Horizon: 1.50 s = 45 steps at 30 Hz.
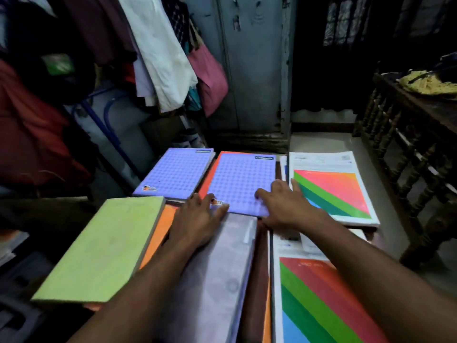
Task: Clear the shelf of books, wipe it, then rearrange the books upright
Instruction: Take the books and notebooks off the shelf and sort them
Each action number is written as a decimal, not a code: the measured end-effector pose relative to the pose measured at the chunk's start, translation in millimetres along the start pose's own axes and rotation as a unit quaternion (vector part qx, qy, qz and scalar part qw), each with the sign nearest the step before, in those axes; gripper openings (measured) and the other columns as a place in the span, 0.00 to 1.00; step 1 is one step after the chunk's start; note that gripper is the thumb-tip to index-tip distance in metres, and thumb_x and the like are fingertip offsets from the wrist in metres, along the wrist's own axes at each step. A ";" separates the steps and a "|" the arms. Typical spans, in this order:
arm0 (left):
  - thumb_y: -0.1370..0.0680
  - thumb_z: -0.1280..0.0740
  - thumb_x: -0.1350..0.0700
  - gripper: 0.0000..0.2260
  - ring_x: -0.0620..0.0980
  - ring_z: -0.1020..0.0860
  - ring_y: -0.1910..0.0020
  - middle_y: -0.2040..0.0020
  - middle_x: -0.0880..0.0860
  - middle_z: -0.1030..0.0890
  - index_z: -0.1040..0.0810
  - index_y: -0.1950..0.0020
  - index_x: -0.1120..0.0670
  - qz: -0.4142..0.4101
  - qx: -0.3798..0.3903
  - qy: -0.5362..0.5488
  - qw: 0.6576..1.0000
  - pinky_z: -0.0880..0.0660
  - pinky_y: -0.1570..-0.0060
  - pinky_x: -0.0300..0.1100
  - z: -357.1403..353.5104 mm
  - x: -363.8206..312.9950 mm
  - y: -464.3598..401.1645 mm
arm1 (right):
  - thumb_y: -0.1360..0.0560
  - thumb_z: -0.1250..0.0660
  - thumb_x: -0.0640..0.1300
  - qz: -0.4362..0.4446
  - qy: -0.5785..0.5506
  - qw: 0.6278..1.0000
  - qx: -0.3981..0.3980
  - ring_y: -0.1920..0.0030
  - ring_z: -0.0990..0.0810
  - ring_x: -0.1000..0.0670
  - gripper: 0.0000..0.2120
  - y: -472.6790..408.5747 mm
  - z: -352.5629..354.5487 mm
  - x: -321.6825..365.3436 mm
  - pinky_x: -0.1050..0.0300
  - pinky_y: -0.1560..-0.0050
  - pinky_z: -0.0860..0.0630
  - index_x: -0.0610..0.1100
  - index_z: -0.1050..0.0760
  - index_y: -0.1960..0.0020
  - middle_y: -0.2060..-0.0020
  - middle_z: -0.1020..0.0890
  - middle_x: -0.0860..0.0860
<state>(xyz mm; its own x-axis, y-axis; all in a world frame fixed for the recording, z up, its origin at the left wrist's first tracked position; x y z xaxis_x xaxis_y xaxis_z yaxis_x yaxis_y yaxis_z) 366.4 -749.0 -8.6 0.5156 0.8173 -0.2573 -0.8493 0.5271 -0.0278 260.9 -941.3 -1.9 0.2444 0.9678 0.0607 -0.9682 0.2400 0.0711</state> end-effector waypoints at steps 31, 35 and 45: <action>0.24 0.33 0.39 0.22 0.53 0.24 0.37 0.36 0.50 0.21 0.25 0.33 0.46 0.076 -0.126 0.034 0.989 0.29 0.36 0.51 119.4 183.0 173.3 | 0.22 0.36 0.58 0.324 -0.078 0.939 -0.085 0.38 0.25 0.46 0.18 54.0 64.5 268.2 0.47 0.38 0.29 0.55 0.28 0.35 0.40 0.22 0.52; 0.27 0.38 0.35 0.21 0.47 0.22 0.40 0.40 0.43 0.20 0.25 0.36 0.40 0.158 -0.195 0.072 0.965 0.25 0.39 0.50 149.0 251.7 274.0 | 0.25 0.36 0.59 0.447 -0.134 0.882 -0.067 0.43 0.22 0.46 0.16 80.9 60.4 405.2 0.46 0.44 0.25 0.53 0.25 0.42 0.47 0.20 0.52; 0.22 0.30 0.50 0.15 0.52 0.21 0.39 0.38 0.49 0.20 0.22 0.35 0.49 0.428 -0.380 0.056 0.818 0.26 0.43 0.44 150.5 400.2 531.3 | 0.22 0.33 0.53 0.569 -0.135 0.811 0.014 0.42 0.23 0.45 0.14 157.8 18.0 631.5 0.49 0.46 0.26 0.49 0.27 0.39 0.46 0.19 0.50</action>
<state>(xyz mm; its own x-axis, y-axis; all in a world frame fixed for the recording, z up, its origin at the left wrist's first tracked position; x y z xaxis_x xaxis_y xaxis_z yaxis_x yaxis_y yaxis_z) 138.5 -106.8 19.1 -0.2814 0.7624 -0.5828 -0.7407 -0.5586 -0.3732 263.4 -293.6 65.6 -0.8008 0.5080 0.3173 -0.5736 -0.8029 -0.1620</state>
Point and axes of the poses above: each hand's wrist, its own y-axis away from the middle knuckle, its own z-axis out of the back of the hand, x = y × z, the point moved 5 cm from there along -y, towards the middle knuckle
